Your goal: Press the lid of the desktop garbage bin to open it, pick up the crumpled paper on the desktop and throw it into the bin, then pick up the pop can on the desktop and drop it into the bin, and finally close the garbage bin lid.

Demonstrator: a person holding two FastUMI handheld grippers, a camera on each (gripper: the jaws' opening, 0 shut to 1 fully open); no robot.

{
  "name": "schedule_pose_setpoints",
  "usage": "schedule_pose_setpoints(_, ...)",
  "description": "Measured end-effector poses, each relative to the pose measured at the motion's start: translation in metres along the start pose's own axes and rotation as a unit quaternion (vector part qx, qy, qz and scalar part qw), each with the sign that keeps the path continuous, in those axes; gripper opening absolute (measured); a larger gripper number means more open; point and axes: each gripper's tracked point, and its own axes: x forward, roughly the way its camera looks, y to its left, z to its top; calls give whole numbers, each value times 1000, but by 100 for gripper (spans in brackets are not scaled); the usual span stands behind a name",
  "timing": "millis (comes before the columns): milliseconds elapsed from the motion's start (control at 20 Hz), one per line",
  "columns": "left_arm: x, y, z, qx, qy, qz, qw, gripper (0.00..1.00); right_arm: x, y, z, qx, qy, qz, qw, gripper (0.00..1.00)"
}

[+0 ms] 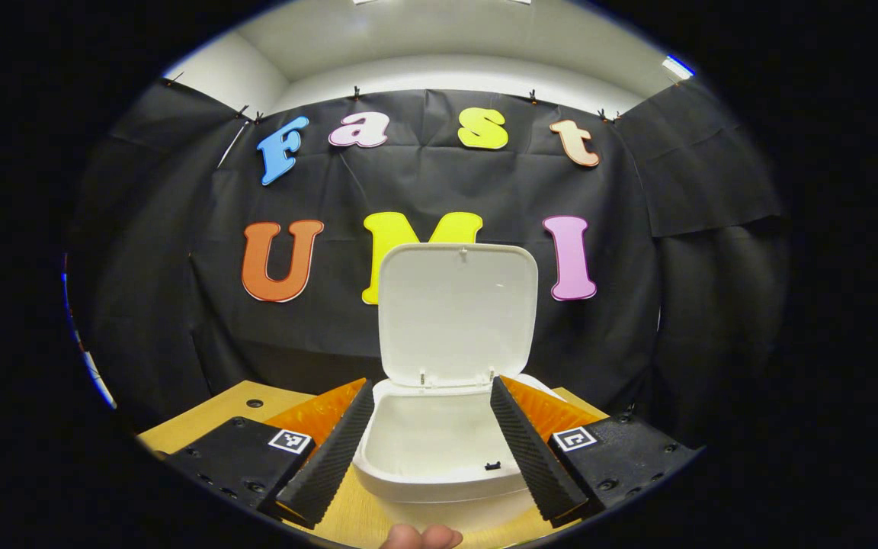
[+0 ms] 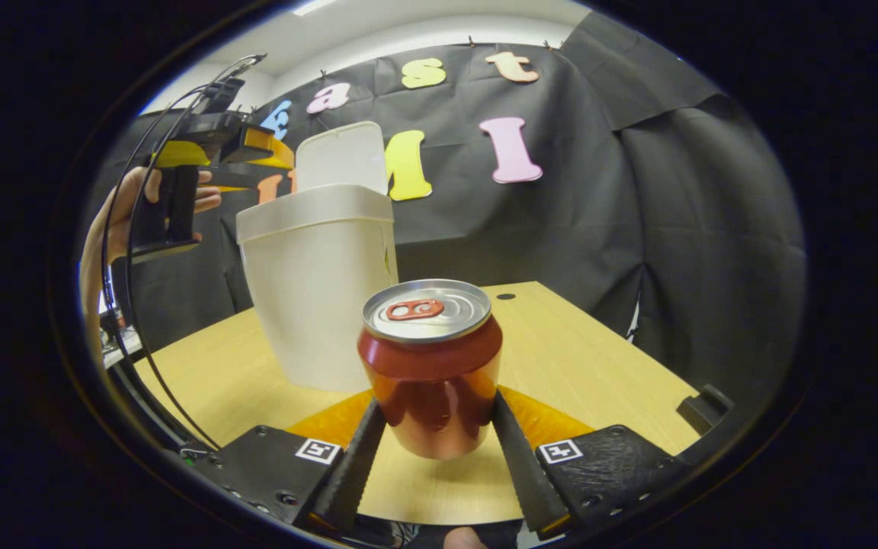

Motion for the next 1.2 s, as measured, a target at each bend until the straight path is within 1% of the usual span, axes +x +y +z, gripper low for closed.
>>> schedule_pose_setpoints(150,-13,16,-3,0,0,6,1000,99,-3,-1,25,-11,-18,-1,1000,80)
schedule_pose_setpoints(350,-28,39,-14,-11,6,15,1000,99,-3,13,65,-33,-42,16,998,79)
schedule_pose_setpoints(500,-41,55,-24,-21,12,20,1000,99,-3,37,102,-34,-50,59,996,79)
schedule_pose_setpoints(650,-57,75,-33,-17,14,29,999,99,0,58,144,-36,-61,86,994,79)
schedule_pose_setpoints(750,-69,92,-41,-10,14,40,999,99,3,80,168,-52,-73,104,991,78)
schedule_pose_setpoints(850,-79,108,-51,-5,19,52,998,99,11,100,185,-73,-77,120,987,78)
schedule_pose_setpoints(950,-90,120,-61,-3,24,61,998,99,20,122,201,-77,-77,139,984,80)
schedule_pose_setpoints(1100,-105,133,-73,-5,23,68,997,99,36,145,231,-77,-88,150,982,78)
schedule_pose_setpoints(1200,-112,139,-81,-7,21,72,997,99,53,157,246,-86,-96,147,981,78)
